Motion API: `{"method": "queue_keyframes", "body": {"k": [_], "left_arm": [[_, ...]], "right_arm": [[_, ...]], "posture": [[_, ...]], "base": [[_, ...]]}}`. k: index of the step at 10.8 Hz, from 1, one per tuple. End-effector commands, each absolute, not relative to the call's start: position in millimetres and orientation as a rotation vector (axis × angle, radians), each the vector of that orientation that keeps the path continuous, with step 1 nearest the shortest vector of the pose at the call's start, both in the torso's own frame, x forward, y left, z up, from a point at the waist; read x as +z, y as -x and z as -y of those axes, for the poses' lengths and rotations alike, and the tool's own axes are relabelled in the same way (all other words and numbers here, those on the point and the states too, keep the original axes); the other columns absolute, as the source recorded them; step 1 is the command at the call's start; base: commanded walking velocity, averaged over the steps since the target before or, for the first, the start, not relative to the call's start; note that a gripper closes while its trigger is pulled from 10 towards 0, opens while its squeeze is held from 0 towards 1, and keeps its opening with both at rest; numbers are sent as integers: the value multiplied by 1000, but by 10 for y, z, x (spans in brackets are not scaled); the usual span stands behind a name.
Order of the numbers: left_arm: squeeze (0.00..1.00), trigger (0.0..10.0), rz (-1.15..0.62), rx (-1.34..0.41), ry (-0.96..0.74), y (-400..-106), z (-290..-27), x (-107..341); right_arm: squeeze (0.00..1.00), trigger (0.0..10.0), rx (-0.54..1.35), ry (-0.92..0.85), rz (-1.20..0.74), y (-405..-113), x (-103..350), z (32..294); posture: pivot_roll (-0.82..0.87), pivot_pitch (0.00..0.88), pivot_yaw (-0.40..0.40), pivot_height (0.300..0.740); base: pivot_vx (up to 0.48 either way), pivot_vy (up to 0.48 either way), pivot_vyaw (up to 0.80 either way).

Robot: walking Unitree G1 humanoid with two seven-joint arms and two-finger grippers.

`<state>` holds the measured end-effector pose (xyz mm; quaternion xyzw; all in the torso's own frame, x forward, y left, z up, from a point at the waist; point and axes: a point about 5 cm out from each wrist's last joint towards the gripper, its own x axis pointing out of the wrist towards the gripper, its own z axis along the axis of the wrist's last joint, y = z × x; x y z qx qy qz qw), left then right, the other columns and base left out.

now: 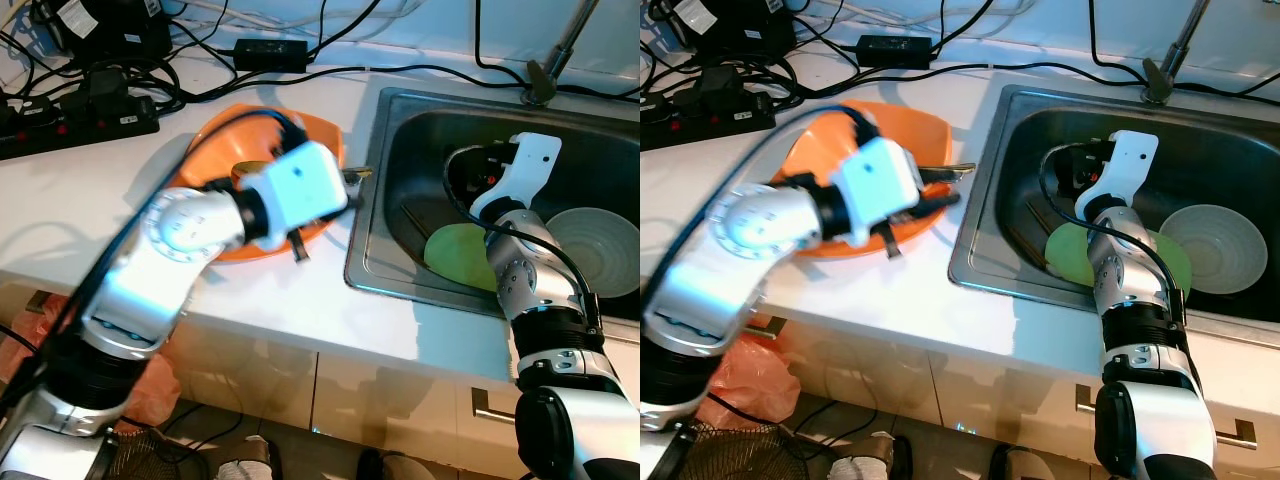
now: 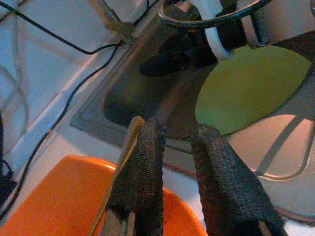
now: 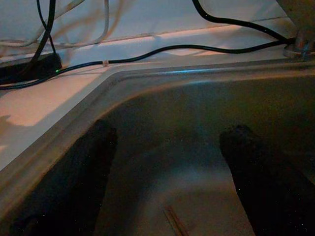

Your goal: Kitchen organization

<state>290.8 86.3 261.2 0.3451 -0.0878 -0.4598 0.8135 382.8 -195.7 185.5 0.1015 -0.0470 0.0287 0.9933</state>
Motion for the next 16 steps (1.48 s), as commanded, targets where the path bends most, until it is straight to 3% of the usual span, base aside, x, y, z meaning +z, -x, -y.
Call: {"method": "queue_keyframes", "body": {"k": [1, 11, 12, 14, 16], "left_arm": [[0, 10000, 187, -996, -753, -2901, -816, 2617], [0, 10000, 187, -871, -866, -3058, -758, 2554], [0, 8549, 184, -859, -875, -3072, -768, 2552], [0, 0, 189, -838, -875, -3095, -778, 2560], [0, 0, 187, -823, -888, -3106, -790, 2555]], "right_arm": [[0, 10000, 50, -216, 106, -3842, 1881, 1969], [0, 10000, 41, -219, 104, -3837, 1869, 1980], [0, 10000, 40, -219, 104, -3837, 1869, 1981], [0, 10000, 40, -220, 103, -3836, 1869, 1984], [0, 10000, 38, -219, 103, -3832, 1867, 1991]], "posture": [[103, 120, 11, 723], [102, 129, 11, 723], [101, 129, 11, 723], [99, 128, 10, 723], [99, 128, 8, 723]], "base": [[0, 0, 0], [0, 0, 0], [0, 0, 0], [0, 0, 0], [0, 0, 0]]}}
